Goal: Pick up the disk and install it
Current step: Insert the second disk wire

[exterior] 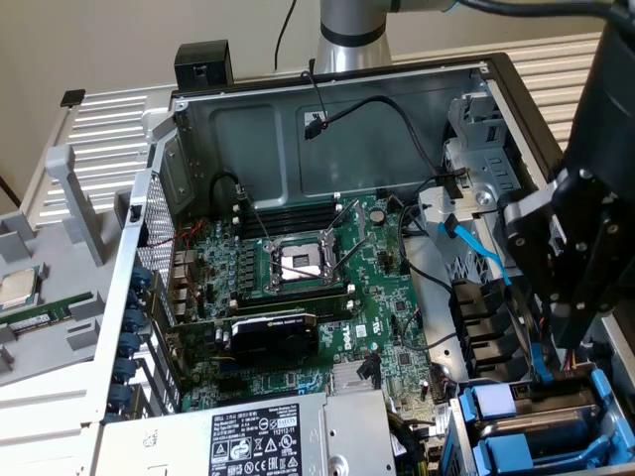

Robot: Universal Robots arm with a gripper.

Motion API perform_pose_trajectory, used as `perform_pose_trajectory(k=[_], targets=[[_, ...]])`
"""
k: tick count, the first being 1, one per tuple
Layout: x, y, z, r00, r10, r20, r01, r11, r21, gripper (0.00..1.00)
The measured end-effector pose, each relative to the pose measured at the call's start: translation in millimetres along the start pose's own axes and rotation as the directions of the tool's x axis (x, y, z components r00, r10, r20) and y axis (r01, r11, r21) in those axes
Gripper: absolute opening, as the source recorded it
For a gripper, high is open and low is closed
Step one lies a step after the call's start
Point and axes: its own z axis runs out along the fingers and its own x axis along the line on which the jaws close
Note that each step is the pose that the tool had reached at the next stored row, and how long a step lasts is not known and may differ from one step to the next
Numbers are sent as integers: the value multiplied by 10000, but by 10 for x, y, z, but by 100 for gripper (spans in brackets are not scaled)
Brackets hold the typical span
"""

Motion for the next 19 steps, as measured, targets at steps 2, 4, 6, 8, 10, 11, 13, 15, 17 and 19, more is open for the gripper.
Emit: perform_pose_trajectory(k=[2, 4, 6, 8, 10, 11, 13, 15, 17, 19], targets=[[0, -4, -65, 10000, 0, 0, 0, 10000, 0, 11], [0, -5, -101, 10000, 0, 0, 0, 10000, 0, 11], [1, -8, -138, 10000, 0, 0, 0, 10000, -1, 11], [1, -8, -158, 10000, 0, 0, 0, 10000, 1, 11], [1, -11, -185, 10000, 0, 0, 0, 10000, -1, 11], [1, -11, -194, 10000, 0, 0, 0, 10000, 0, 11], [1, -11, -205, 10000, 0, 0, 0, 10000, 1, 11], [1, -11, -205, 10000, -1, 0, 1, 10000, 2, 11], [1, -12, -206, 10000, 0, 0, 0, 10000, 0, 11], [1, -12, -205, 10000, -1, 0, 1, 10000, 1, 11]])
